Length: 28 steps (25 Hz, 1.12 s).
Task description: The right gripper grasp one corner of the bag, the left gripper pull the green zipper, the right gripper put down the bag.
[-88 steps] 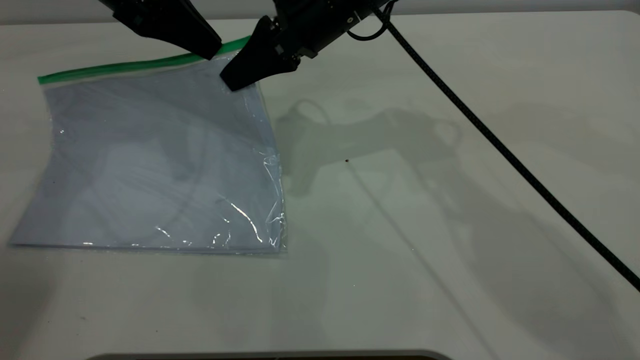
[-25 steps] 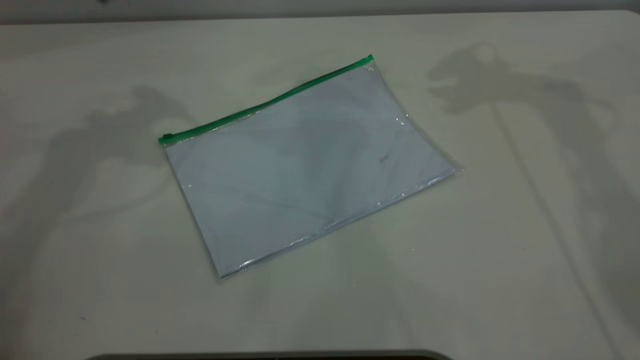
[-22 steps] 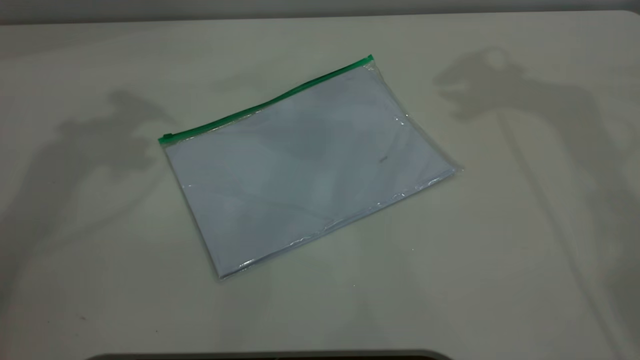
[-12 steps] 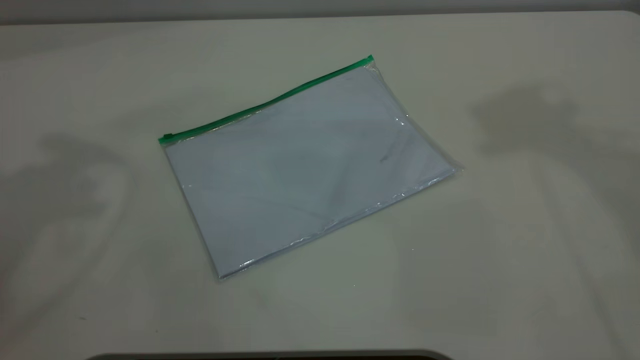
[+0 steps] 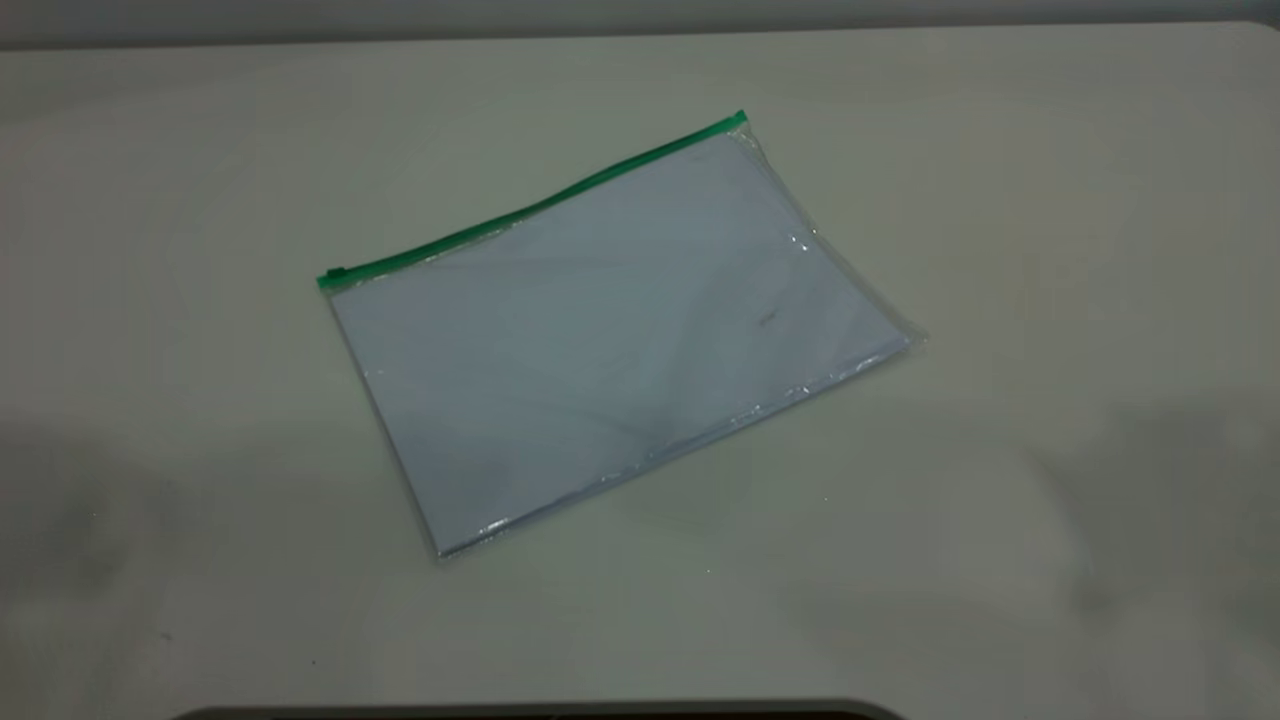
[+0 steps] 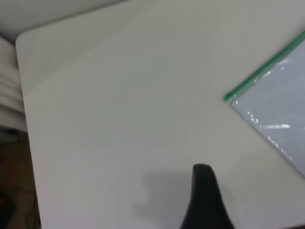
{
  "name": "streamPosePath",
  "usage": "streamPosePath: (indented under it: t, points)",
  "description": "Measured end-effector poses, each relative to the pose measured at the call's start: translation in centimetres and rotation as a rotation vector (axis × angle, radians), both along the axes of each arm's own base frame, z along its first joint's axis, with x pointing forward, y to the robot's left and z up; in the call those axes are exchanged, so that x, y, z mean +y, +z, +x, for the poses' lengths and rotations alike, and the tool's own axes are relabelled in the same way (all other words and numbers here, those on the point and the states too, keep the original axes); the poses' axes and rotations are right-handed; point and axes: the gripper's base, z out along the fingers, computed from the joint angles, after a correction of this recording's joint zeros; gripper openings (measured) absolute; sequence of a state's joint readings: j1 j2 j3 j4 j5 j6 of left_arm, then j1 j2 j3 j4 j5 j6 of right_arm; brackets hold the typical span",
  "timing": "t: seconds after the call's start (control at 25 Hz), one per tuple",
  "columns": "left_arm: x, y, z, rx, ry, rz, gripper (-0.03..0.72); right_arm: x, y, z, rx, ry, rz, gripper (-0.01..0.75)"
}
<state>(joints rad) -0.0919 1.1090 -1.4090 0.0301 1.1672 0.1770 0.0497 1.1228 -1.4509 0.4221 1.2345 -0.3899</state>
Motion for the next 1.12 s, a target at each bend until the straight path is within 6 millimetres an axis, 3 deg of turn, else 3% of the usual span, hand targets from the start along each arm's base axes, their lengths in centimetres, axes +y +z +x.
streamPosePath:
  t: [0.4, 0.64, 0.84, 1.12]
  points:
    - [1.1, -6.7, -11.2, -0.013, 0.031, -0.022, 0.59, -0.6, -7.1, -11.2, 0.0, 0.017, -0.017, 0.575]
    - [1.5, -9.5, -16.6, -0.136, 0.03, -0.043, 0.59, -0.9, -11.2, -15.7, -0.048, 0.014, -0.03, 0.575]
    - [1.3, -11.8, -18.5, -0.167, 0.009, -0.087, 0.59, -1.3, -14.0, -18.1, -0.103, -0.006, -0.066, 0.575]
    - [1.0, -15.4, -18.0, -0.061, 0.0, -0.103, 0.59, -2.3, -17.8, -19.8, -0.174, -0.108, -0.105, 0.575]
